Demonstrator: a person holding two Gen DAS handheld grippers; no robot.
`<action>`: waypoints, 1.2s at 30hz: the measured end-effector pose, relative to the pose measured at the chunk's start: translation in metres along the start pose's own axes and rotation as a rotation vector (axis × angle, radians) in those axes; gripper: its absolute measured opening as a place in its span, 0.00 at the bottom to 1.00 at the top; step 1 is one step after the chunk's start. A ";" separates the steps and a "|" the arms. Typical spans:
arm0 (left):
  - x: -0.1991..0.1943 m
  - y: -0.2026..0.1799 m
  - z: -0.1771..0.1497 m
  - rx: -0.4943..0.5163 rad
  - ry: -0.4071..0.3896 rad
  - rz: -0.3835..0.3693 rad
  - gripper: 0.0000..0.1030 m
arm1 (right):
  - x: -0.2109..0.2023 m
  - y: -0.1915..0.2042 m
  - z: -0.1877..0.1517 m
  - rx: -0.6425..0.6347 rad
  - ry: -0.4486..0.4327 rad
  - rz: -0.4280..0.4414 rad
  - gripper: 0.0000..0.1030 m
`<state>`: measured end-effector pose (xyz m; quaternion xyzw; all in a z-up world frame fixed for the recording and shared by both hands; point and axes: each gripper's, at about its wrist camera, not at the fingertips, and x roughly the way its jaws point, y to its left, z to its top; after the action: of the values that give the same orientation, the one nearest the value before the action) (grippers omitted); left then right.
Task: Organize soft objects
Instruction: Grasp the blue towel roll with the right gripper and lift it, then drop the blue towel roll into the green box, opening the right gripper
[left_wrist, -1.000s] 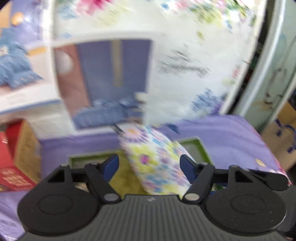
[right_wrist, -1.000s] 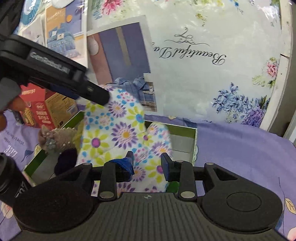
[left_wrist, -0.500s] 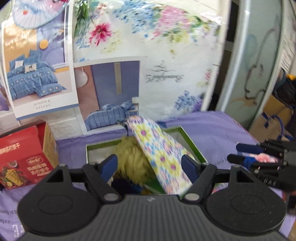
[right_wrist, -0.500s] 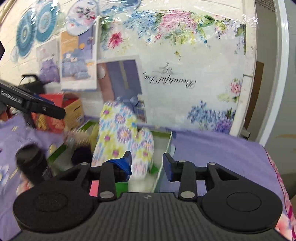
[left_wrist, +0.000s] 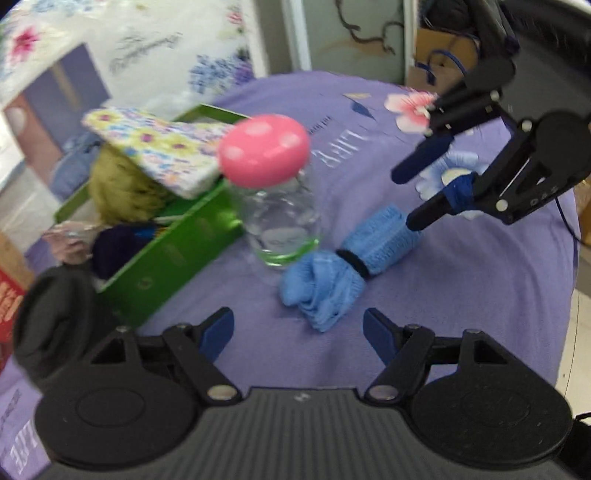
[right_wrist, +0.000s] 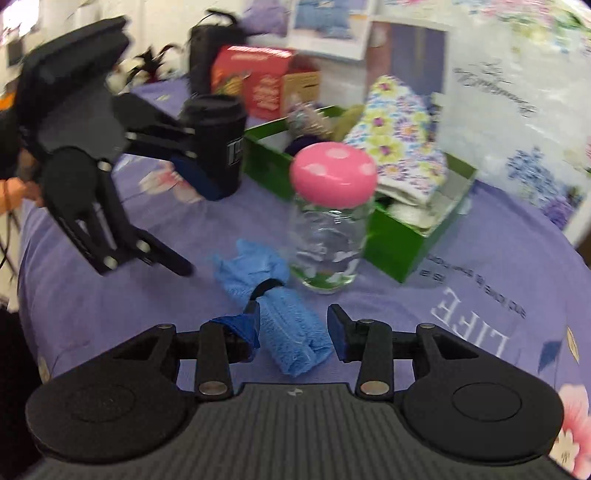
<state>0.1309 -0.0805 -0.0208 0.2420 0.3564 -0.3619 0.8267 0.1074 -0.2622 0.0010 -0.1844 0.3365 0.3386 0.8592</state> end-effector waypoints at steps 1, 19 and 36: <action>0.009 0.000 0.002 0.007 0.000 -0.029 0.74 | 0.003 -0.001 0.002 -0.028 0.008 0.024 0.23; 0.069 0.017 0.013 -0.068 0.050 -0.190 0.58 | 0.063 -0.007 -0.011 -0.067 0.079 0.144 0.27; -0.078 0.057 0.042 -0.077 -0.106 0.066 0.27 | 0.002 0.067 0.129 -0.251 -0.053 -0.097 0.10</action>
<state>0.1543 -0.0398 0.0735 0.2022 0.3178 -0.3328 0.8645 0.1195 -0.1437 0.0844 -0.2975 0.2594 0.3410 0.8532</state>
